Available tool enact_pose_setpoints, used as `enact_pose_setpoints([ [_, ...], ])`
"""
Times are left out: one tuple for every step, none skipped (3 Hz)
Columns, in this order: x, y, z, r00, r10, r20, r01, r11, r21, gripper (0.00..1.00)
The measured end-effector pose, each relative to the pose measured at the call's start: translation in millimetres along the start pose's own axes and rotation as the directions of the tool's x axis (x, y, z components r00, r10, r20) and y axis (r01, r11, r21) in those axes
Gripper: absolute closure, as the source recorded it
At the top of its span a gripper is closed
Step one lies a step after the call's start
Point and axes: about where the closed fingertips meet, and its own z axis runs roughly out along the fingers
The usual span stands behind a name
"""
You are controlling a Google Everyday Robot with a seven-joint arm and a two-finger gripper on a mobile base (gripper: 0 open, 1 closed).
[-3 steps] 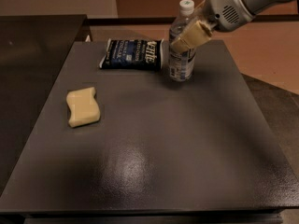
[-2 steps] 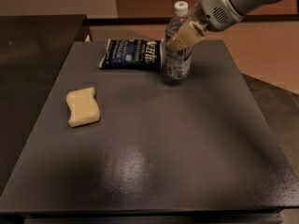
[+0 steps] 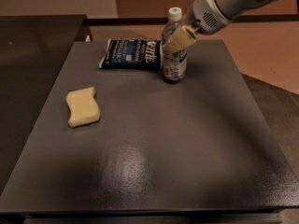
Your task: Move blue plastic bottle near blue chip bag
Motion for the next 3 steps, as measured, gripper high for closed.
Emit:
enact_pose_setpoints([
  [4.9, -1.1, 12.9, 1.000, 0.013, 0.006, -0.013, 0.9998, -0.015, 0.84],
  [9.4, -1.2, 21.5, 0.999, 0.028, 0.020, -0.027, 0.9991, -0.031, 0.61],
  [14.7, -2.1, 26.2, 0.999, 0.034, 0.035, -0.033, 0.9986, -0.042, 0.38],
])
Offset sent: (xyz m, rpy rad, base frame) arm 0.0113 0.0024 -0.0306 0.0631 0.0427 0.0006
